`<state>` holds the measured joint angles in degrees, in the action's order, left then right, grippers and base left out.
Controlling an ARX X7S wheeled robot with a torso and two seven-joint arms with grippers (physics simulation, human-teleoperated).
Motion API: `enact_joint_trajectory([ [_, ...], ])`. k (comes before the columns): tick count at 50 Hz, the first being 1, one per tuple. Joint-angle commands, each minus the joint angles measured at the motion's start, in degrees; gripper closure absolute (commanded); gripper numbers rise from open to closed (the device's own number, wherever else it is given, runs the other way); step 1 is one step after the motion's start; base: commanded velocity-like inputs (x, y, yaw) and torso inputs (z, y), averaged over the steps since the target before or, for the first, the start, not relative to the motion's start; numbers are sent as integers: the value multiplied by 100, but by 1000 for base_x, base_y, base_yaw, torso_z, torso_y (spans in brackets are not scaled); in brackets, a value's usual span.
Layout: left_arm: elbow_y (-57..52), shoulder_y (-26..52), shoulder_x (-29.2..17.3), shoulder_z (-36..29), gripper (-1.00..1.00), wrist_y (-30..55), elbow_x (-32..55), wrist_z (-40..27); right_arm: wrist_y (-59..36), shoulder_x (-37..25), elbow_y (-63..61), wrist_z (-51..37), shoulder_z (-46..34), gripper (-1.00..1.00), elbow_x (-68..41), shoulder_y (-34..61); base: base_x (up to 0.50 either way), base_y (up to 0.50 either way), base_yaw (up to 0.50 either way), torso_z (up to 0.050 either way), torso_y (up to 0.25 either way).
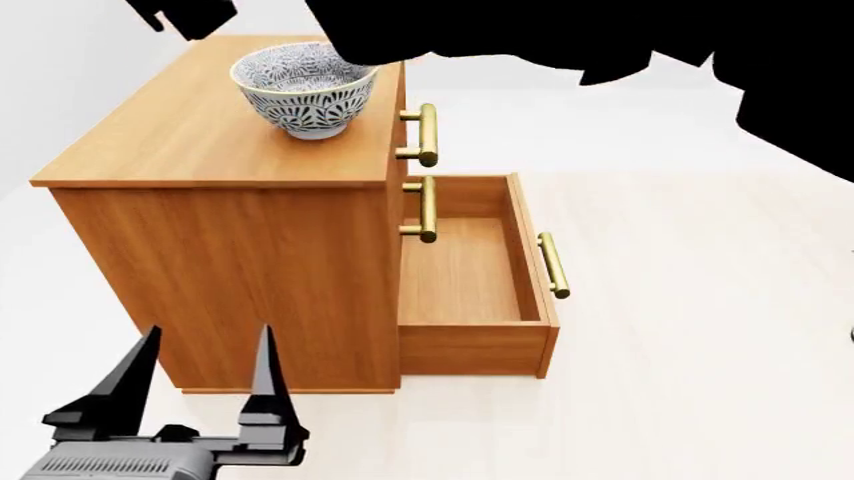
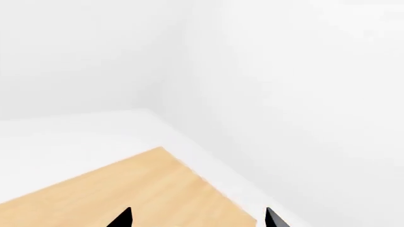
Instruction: Put the bowl on top of the cabinet.
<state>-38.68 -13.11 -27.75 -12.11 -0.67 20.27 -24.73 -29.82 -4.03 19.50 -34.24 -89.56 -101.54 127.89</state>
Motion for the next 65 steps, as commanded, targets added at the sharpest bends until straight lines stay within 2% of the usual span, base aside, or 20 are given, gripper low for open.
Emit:
enact_joint_trajectory([
  [1,-37,2,-1,-66,-100,36,-67,-27,22,-687,-840,-400,105,-100,-48,122,0,0,0,0,0],
  [21,5,0,-6,-99,-100,-6,-121,-48,303,-2228,-2960,-1555,488,-100,-130,-169,0,0,0,0,0],
  [41,-21,4,-39,-81,-100,15,-121,-103,762,-3795,-5001,-2588,659,-100,27,-848,0,0,0,0,0],
  [65,-42,14,-66,-94,-100,31,-135,-149,1345,-5070,-7085,-3961,480,-100,914,-2063,0,0,0,0,0],
])
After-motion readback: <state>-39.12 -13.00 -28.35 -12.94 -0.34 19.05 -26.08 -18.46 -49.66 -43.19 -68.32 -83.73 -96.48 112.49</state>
